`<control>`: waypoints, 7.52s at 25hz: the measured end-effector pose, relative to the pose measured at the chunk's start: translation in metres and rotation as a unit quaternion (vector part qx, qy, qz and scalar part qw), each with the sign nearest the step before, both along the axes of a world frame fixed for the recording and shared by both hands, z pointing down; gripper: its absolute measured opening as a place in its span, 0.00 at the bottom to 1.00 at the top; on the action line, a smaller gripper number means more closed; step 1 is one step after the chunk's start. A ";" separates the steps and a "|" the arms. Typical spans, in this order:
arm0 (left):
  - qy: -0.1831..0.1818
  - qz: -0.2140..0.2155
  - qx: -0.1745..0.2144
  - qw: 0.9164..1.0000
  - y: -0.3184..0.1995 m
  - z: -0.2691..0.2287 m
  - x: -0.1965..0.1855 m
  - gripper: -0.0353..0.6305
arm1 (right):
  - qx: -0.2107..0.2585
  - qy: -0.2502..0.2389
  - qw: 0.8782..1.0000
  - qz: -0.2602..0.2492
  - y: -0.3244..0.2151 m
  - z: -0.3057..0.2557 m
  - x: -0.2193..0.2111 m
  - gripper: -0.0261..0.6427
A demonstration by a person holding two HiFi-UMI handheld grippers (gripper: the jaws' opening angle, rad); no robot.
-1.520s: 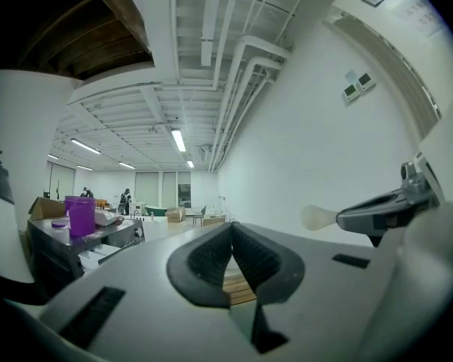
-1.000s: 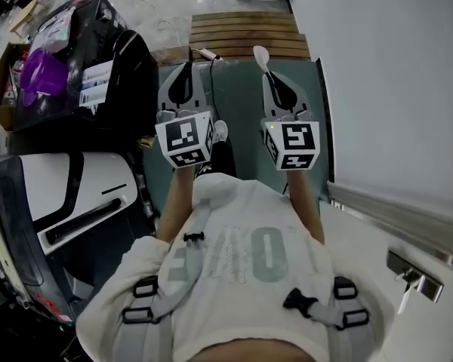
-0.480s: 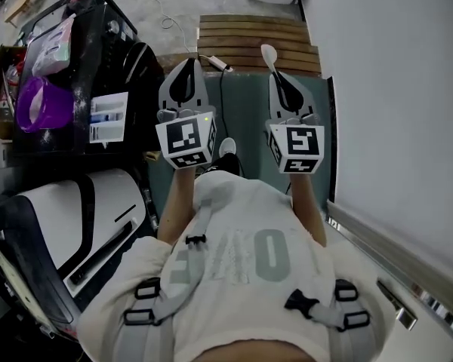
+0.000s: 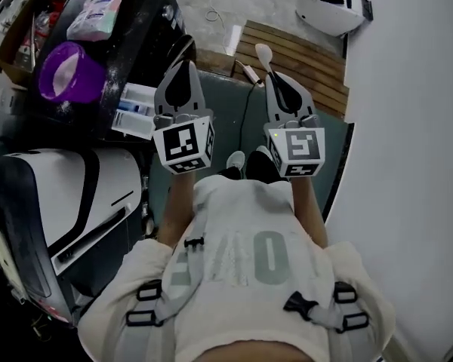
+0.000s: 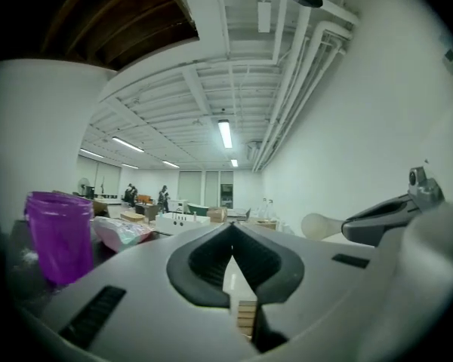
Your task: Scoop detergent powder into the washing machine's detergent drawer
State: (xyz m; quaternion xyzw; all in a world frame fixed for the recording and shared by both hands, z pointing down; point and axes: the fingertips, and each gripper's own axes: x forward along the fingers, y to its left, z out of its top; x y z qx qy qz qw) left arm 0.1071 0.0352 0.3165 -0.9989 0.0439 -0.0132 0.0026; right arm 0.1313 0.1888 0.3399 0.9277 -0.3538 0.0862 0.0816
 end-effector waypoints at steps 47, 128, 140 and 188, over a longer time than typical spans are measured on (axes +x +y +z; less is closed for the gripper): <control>0.006 -0.601 0.029 0.799 -0.186 -0.035 -0.147 0.09 | 0.079 -0.035 0.816 -0.571 -0.330 -0.025 0.004 0.05; -0.015 -0.614 -0.034 0.789 -0.342 0.051 -0.243 0.09 | -0.424 -0.034 0.551 -0.718 -0.513 0.024 -0.065 0.06; -0.014 -0.610 -0.022 0.792 -0.342 0.037 -0.237 0.09 | -0.315 -0.323 0.578 -0.680 -0.513 -0.006 -0.069 0.06; -0.032 -0.609 0.092 0.787 -0.212 -0.043 -0.181 0.09 | -0.026 -0.661 0.462 -0.591 -0.351 -0.009 -0.052 0.06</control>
